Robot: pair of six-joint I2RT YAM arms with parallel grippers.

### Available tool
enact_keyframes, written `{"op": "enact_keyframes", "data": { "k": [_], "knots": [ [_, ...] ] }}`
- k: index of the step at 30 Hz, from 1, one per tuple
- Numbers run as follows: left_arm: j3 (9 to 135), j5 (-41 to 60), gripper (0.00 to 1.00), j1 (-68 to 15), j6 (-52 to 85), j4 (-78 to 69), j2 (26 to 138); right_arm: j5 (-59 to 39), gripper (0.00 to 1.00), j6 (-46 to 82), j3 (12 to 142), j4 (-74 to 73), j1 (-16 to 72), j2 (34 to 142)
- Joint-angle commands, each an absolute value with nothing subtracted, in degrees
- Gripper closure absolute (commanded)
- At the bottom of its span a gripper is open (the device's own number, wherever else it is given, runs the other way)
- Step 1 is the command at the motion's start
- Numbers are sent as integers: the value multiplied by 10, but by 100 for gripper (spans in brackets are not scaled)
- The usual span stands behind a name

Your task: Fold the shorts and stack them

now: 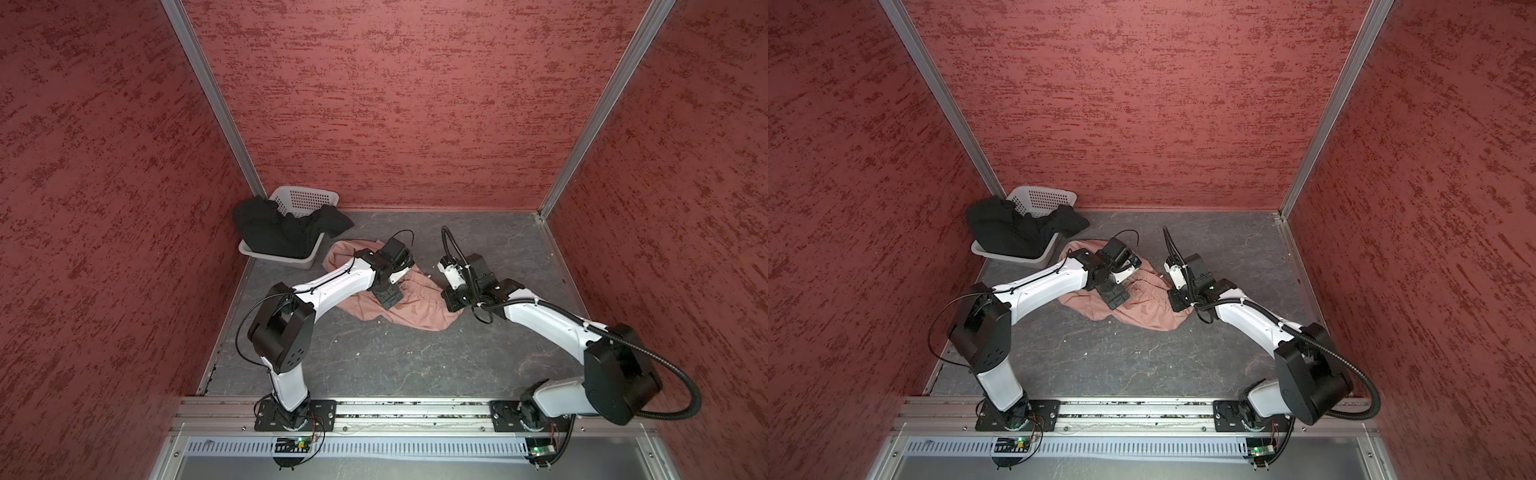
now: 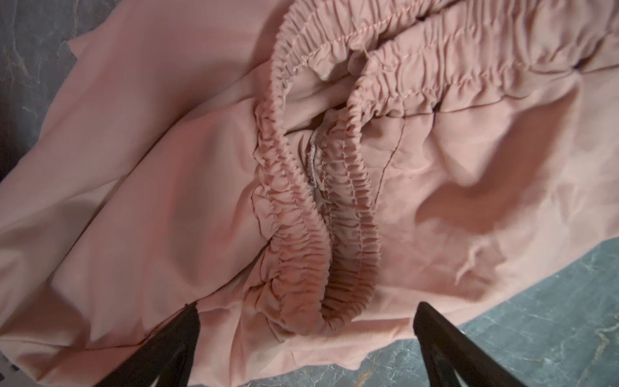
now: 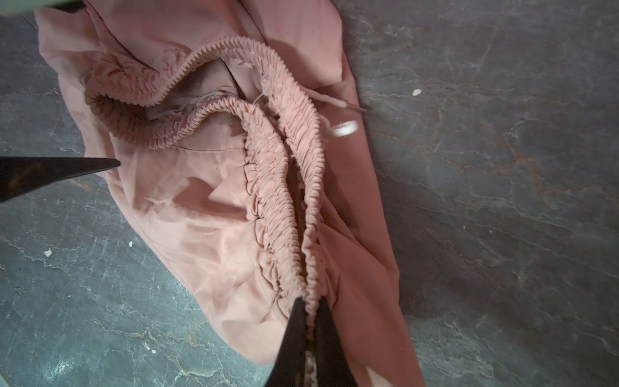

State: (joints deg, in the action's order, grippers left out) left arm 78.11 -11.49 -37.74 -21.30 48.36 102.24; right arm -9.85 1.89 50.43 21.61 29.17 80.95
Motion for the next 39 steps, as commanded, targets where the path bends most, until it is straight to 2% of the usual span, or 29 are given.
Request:
{"op": "enact_keyframes", "data": {
  "k": [1,3,6,11,15,19,25,30,35,39],
  "knots": [
    [799,-114,5,-373,-239,472,1037,-118,100,20,497,191,285,797],
    [802,-136,8,-371,-244,473,1050,-116,100,22,494,187,285,794],
    [813,-143,22,-364,-243,473,1068,-119,100,28,486,176,284,788],
    [822,-134,28,-352,-241,488,1080,-124,100,38,485,172,278,772],
    [830,-83,28,-351,-232,503,1062,-135,98,41,482,164,270,756],
    [842,-39,23,-352,-221,541,1057,-142,97,41,481,163,262,748],
    [853,-17,22,-345,-207,607,1050,-148,96,40,477,162,258,746],
    [853,-42,17,-334,-214,594,1065,-155,96,45,478,153,257,751],
    [867,-51,19,-336,-223,565,1095,-159,96,48,479,150,257,752],
    [870,-46,33,-339,-227,553,1103,-156,96,50,479,150,256,748]
  ]
}}
